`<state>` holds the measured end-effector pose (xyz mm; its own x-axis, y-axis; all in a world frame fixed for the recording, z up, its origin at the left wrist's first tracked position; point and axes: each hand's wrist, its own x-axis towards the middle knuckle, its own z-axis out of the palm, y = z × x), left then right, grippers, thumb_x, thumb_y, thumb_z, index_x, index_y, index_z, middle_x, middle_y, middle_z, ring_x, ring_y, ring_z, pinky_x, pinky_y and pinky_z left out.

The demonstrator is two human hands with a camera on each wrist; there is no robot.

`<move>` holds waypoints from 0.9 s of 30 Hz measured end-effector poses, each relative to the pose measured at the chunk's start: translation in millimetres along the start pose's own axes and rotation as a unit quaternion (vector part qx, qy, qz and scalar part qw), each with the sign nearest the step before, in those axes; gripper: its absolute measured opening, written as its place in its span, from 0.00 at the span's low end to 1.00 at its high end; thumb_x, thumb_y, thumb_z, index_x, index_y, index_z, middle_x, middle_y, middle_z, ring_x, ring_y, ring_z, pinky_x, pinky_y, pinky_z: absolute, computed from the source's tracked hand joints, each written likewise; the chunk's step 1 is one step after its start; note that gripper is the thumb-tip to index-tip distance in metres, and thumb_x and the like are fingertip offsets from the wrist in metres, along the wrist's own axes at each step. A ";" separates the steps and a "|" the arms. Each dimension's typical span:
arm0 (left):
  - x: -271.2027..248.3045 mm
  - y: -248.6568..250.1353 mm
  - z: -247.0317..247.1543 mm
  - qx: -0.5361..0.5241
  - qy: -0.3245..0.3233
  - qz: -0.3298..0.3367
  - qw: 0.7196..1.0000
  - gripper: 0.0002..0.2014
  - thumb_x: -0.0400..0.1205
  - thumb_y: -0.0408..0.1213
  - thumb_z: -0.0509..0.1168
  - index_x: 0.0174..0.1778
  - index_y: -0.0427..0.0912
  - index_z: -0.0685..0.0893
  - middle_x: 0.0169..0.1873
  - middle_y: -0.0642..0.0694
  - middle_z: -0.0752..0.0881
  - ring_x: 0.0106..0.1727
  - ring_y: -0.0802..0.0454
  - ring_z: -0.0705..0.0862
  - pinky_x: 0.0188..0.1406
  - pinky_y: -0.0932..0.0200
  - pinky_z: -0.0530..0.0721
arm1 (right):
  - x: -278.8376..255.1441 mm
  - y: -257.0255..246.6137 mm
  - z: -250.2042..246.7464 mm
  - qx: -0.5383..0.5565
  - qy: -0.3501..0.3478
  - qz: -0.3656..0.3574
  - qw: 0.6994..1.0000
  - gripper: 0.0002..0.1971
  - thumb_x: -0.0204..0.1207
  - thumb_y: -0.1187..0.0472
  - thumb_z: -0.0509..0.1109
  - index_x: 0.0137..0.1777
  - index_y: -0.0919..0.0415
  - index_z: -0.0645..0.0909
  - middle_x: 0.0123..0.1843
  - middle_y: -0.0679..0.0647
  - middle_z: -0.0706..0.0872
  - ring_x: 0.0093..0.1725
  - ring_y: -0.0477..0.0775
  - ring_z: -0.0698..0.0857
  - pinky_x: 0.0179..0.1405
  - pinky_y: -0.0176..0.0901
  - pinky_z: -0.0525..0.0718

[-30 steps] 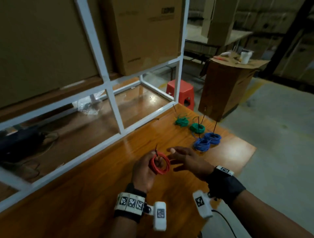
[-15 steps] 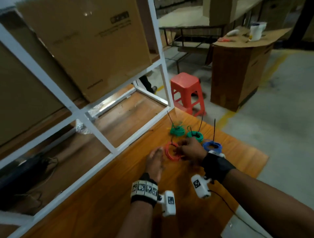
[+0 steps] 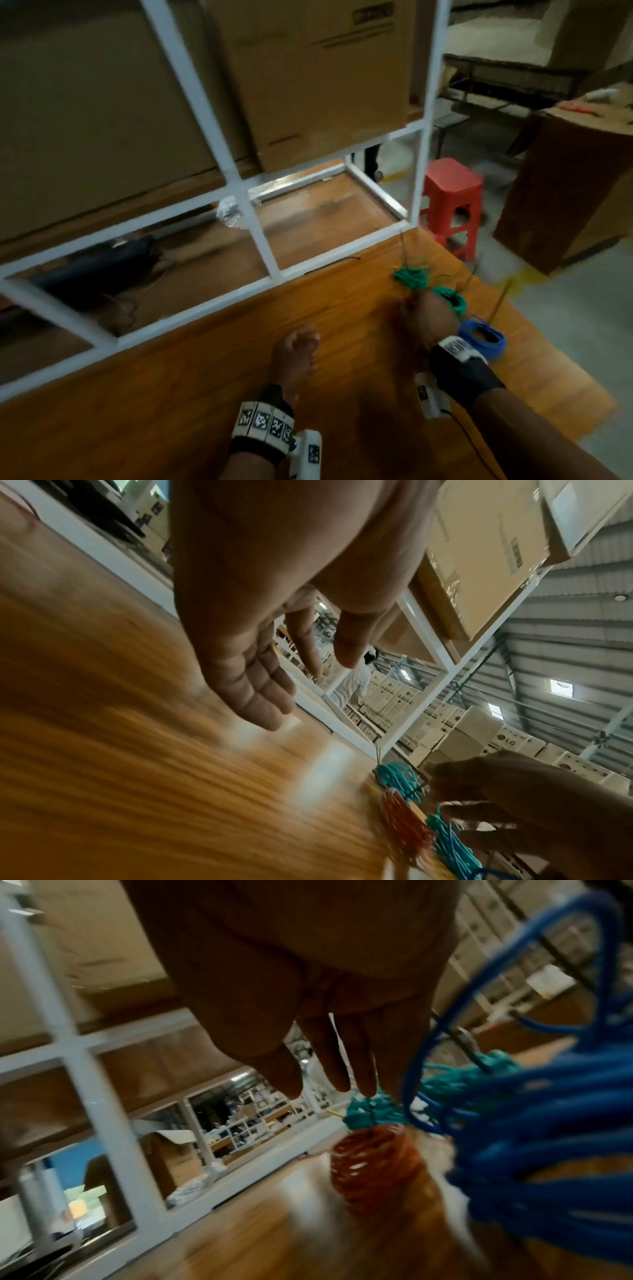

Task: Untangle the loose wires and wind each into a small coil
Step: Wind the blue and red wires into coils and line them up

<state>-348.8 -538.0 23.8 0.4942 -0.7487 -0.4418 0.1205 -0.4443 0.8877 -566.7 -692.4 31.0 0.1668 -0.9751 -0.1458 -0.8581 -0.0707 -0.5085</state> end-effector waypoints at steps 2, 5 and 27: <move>-10.9 -1.8 -26.4 0.004 0.014 0.021 1.000 0.12 0.85 0.43 0.69 0.65 0.52 0.84 0.57 0.49 0.87 0.57 0.49 0.87 0.47 0.55 0.87 | -22.1 -18.4 6.6 -0.031 0.049 -0.080 0.995 0.14 0.83 0.46 0.68 0.54 0.56 0.87 0.52 0.59 0.87 0.51 0.66 0.88 0.46 0.54 0.88; -30.8 -7.6 -78.4 -0.005 0.038 0.040 0.998 0.10 0.85 0.42 0.69 0.61 0.52 0.86 0.57 0.47 0.88 0.54 0.49 0.87 0.45 0.56 0.87 | -65.1 -65.2 36.9 0.035 0.049 -0.186 0.981 0.14 0.84 0.51 0.72 0.63 0.57 0.89 0.60 0.58 0.91 0.42 0.57 0.89 0.39 0.48 0.87; -77.6 -127.8 -414.8 0.191 0.042 0.086 0.977 0.27 0.78 0.45 0.78 0.73 0.53 0.79 0.70 0.52 0.79 0.71 0.51 0.78 0.65 0.57 0.82 | -176.7 -336.5 280.4 0.220 -0.206 -0.020 0.953 0.14 0.82 0.59 0.73 0.35 0.62 0.88 0.34 0.64 0.89 0.32 0.56 0.82 0.28 0.51 0.81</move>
<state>-45.4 -219.0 -1.7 0.5492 -0.7929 -0.2639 -0.2926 -0.4783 0.8280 -171.3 -437.4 -10.1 0.4491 -0.8024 -0.3929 -0.5759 0.0763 -0.8139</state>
